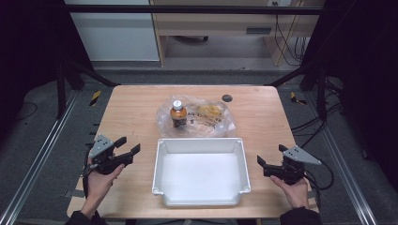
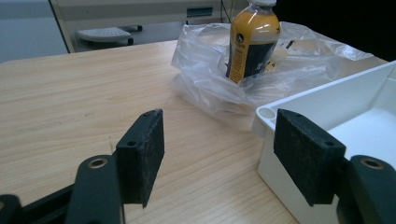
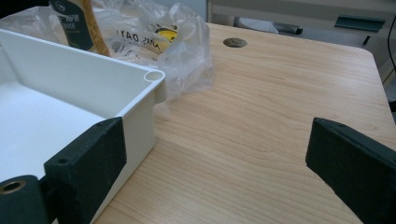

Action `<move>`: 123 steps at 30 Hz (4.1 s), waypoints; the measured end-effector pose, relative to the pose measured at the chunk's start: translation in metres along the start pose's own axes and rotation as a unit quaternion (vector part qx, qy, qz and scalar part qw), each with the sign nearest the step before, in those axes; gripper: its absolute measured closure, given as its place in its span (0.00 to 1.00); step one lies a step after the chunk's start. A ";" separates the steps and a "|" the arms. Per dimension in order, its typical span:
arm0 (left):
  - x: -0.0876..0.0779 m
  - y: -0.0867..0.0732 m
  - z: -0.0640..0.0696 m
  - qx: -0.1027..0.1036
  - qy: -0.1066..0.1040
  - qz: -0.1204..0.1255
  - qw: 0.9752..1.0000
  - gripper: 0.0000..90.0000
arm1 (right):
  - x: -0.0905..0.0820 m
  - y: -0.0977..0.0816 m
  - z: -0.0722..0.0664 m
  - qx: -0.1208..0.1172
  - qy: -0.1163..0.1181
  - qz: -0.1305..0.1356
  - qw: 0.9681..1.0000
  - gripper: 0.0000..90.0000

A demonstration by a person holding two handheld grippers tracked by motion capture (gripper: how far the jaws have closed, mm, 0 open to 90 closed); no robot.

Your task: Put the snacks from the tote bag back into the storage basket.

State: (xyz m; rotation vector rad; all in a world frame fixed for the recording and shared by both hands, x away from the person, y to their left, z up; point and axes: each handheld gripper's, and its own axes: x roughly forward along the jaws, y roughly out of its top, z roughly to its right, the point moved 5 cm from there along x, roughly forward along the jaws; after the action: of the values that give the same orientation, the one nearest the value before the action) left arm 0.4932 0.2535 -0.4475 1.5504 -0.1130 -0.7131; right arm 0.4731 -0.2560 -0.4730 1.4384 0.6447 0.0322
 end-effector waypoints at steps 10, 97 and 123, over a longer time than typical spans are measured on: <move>0.009 0.016 0.003 0.007 -0.001 0.013 1.000 0.37 | 0.001 0.001 -0.003 -0.003 0.006 0.000 1.000 0.06; 0.130 0.098 0.052 0.053 -0.004 0.026 0.998 0.38 | 0.001 0.001 -0.004 -0.002 0.010 -0.003 1.000 0.06; 0.161 0.088 0.052 0.056 0.007 0.030 0.998 0.52 | 0.002 0.000 -0.004 -0.003 0.013 -0.007 1.000 0.06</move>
State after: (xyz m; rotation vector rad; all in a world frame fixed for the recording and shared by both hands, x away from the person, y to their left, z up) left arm 0.6263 0.1189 -0.4214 1.6516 -0.1906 -0.6579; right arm 0.4730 -0.2511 -0.4737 1.4305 0.6763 0.0423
